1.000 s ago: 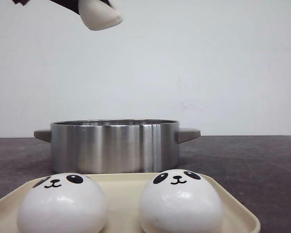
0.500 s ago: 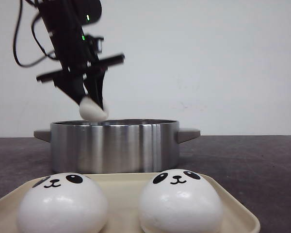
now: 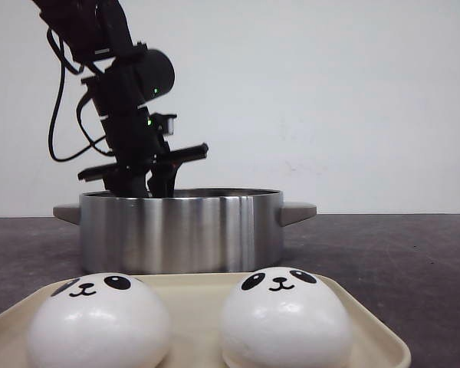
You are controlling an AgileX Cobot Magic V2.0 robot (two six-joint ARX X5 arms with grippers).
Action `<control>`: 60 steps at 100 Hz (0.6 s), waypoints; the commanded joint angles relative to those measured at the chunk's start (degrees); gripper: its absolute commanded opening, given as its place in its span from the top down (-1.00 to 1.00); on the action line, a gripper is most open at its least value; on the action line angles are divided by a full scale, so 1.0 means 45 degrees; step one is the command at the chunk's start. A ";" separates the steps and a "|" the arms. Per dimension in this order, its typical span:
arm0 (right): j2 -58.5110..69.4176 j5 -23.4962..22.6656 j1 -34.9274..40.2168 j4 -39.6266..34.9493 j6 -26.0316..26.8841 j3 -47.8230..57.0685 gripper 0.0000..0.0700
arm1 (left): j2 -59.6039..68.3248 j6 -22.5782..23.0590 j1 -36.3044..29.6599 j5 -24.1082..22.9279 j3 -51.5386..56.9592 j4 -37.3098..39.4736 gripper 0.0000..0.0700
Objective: Steam buns
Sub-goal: 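Lower the bun into the pot and open the left gripper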
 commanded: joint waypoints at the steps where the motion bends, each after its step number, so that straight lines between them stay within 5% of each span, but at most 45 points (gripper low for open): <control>1: 0.0282 0.0000 0.0194 -0.0991 0.0219 0.0282 0.96 | 0.0287 0.0015 -0.0058 0.0029 0.0369 0.0073 0.32; 11: 0.0393 0.0010 0.0393 -0.0991 0.0219 0.0282 0.96 | 0.0287 0.0015 -0.0058 0.0029 0.0369 0.0078 -0.25; 19: 0.0529 0.0097 0.0461 -0.0991 0.0204 0.0282 0.96 | 0.0287 0.0019 -0.0053 0.0034 0.0423 0.0015 -0.50; 60: 0.0695 0.0427 0.0515 -0.0996 0.0136 0.0282 0.96 | -0.0126 -0.0612 -0.0073 0.0034 0.2822 -0.2273 -0.49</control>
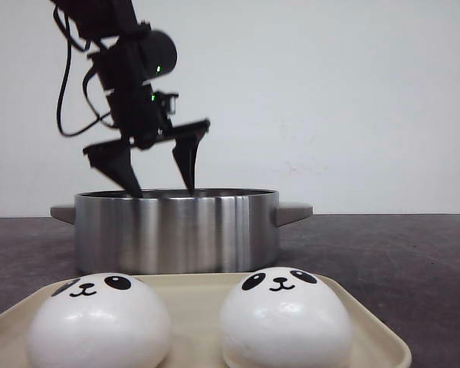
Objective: Steam buns
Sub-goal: 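Lower the bun into the pot and open the left gripper, then lower the right gripper onto the front panda bun nearest it and grasp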
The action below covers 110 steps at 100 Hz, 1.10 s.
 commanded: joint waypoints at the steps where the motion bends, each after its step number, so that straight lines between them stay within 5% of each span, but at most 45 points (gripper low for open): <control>1: 0.0180 0.0359 0.0039 -0.0991 0.0102 0.0282 0.96 | -0.0214 -0.0510 -0.0097 -0.0005 0.0617 -0.0282 -0.48; 30: -0.0117 0.1904 -0.0141 -0.0996 -0.0641 -0.0981 0.96 | -0.4192 -0.0607 -0.0359 -0.0544 0.0748 -0.0311 -0.47; 48: -0.1205 0.1316 -0.1229 -0.0957 -0.0160 -0.3920 0.96 | -0.7344 -0.0471 -0.0631 -0.0321 0.0748 -0.0539 -0.47; 57: -0.1870 0.0262 -0.2011 -0.0296 0.0102 -0.5586 0.96 | -0.8752 -0.0112 -0.0933 -0.0306 0.0748 -0.0874 -0.47; 80: -0.2929 -0.5221 -0.4401 0.3687 0.0078 -0.8937 0.96 | -1.1477 0.0107 -0.1729 -0.0350 0.0748 -0.2676 -0.47; 110: -0.1778 -1.0729 -0.7431 0.4299 0.0253 -1.2522 0.96 | -1.4032 0.0238 -0.1860 -0.0597 0.0738 -0.5775 -0.47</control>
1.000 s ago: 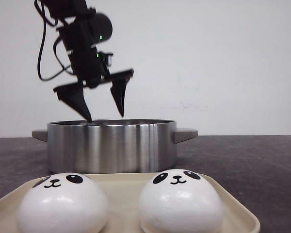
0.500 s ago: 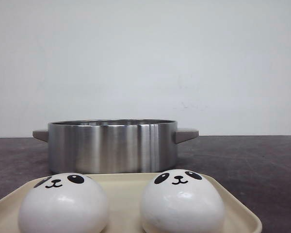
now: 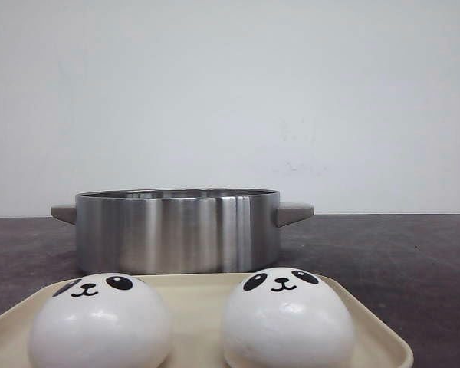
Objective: Steam buns
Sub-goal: 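Lower the right gripper onto the front panda bun nearest it and grasp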
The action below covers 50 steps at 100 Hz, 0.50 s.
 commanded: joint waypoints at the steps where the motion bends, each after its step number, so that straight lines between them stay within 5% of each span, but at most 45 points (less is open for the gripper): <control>1: 0.0384 -0.0899 -0.0151 0.0005 0.0267 -0.0641 0.96 | -0.0393 0.0214 -0.0083 -0.0155 0.0287 -0.0194 -0.47; 35: 0.0937 -0.2560 0.0748 0.1938 0.2715 -0.4755 0.89 | -0.2487 0.0219 -0.0083 -0.1676 0.0272 -0.1001 -0.47; 41: 0.0957 -0.2501 0.0952 0.2361 0.3084 -0.4901 0.49 | -0.2633 0.0199 -0.0083 -0.1710 0.0272 -0.1098 -0.47; 50: 0.1088 -0.2501 0.1190 0.3065 0.3313 -0.4906 -0.59 | -0.2754 0.0170 -0.0083 -0.1705 0.0272 -0.1205 -0.47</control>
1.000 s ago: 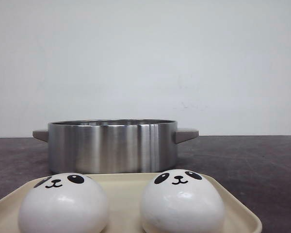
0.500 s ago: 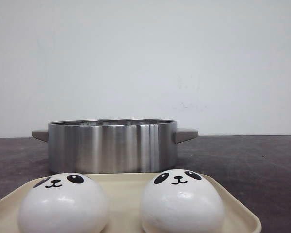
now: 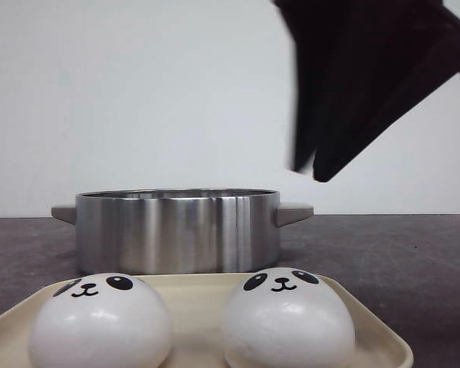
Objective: Steam buns
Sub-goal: 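Lower the right gripper onto the front panda bun nearest it and grasp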
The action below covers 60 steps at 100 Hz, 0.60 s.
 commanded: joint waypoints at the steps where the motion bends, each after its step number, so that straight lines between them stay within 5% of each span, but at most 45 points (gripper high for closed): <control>1: 0.0209 0.0019 0.0267 0.0554 0.0704 0.0175 -0.71 | -0.0053 0.0078 -0.0078 -0.0068 0.0228 0.0029 -0.47; 5: 0.0223 0.0019 0.0325 0.0787 0.0860 0.0175 -1.00 | -0.0053 0.0083 -0.0078 -0.0068 0.0228 -0.0029 -0.47; 37: 0.1433 0.0005 0.0321 -0.0427 0.1180 0.0175 -0.89 | -0.0053 0.0073 -0.0078 -0.0058 0.0073 0.0078 -0.47; 60: 0.3055 0.0015 0.0316 0.0860 0.1059 0.0175 -0.78 | -0.0053 0.0073 -0.0078 -0.0053 0.0073 0.0029 -0.47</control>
